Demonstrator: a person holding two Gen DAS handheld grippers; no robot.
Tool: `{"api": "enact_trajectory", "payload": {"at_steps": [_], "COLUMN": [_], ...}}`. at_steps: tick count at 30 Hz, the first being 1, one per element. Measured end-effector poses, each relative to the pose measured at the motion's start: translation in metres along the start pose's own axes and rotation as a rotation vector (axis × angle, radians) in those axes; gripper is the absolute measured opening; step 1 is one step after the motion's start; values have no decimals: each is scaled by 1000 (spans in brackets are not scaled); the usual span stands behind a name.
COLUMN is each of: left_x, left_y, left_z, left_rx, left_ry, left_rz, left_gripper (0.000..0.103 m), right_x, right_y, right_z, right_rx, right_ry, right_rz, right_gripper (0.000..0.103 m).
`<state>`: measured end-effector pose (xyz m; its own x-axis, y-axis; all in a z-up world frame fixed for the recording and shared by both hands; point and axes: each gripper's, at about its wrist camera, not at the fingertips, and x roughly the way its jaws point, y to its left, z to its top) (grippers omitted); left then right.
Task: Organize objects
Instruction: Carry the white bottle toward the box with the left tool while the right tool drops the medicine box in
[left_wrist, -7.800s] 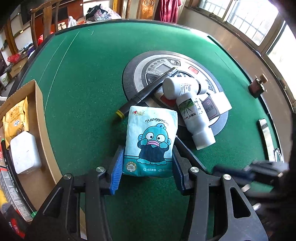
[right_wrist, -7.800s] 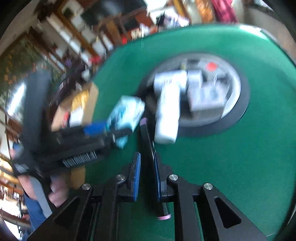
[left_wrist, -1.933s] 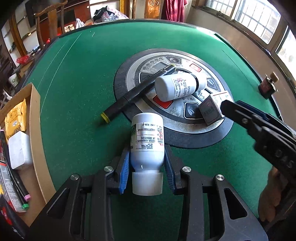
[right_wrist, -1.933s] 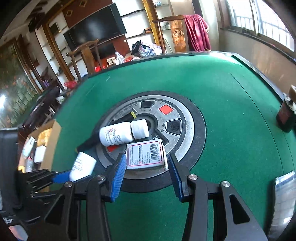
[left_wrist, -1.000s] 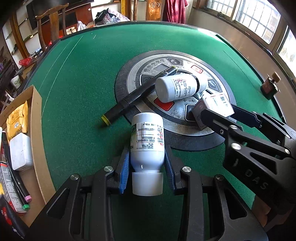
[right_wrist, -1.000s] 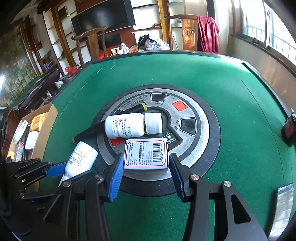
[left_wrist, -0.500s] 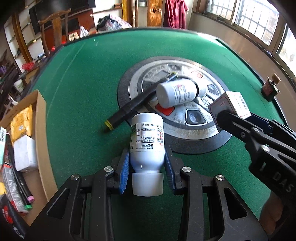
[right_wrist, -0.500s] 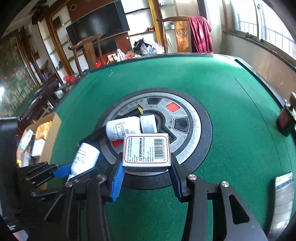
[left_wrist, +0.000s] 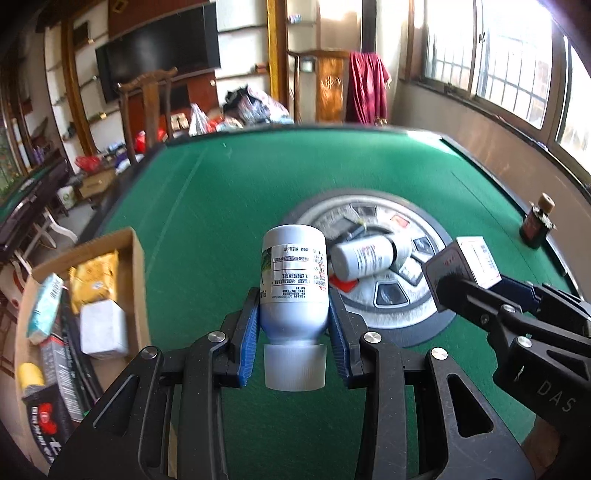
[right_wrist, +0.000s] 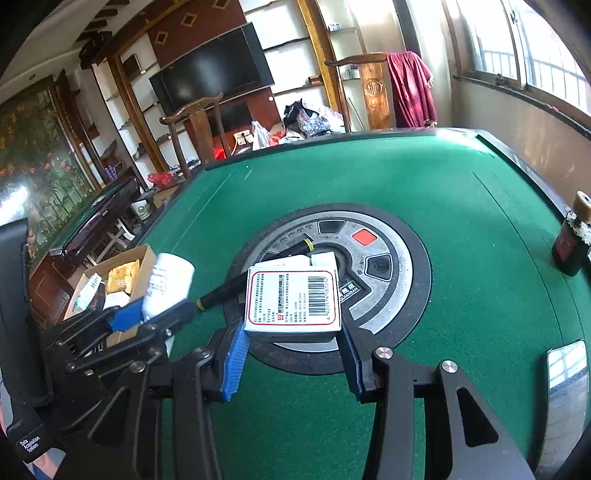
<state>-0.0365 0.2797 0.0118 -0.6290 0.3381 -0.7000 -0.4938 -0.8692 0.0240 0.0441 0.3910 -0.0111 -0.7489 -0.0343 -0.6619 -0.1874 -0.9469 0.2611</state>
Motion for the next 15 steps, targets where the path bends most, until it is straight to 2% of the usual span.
{"api": "enact_trajectory", "payload": {"at_steps": [3, 15], "left_x": [-5, -18], "left_y": [0, 5], "left_z": [0, -1], "left_rx": [6, 3], "left_ry": [-33, -98], "left_rz": [33, 78], "left_gripper": [34, 34], "right_x": [-3, -8], "right_y": [3, 10], "right_z": [0, -2], "right_rx": [-5, -27], "right_ry": [-8, -27], "right_rz": [6, 28], "right_gripper": [45, 45]}}
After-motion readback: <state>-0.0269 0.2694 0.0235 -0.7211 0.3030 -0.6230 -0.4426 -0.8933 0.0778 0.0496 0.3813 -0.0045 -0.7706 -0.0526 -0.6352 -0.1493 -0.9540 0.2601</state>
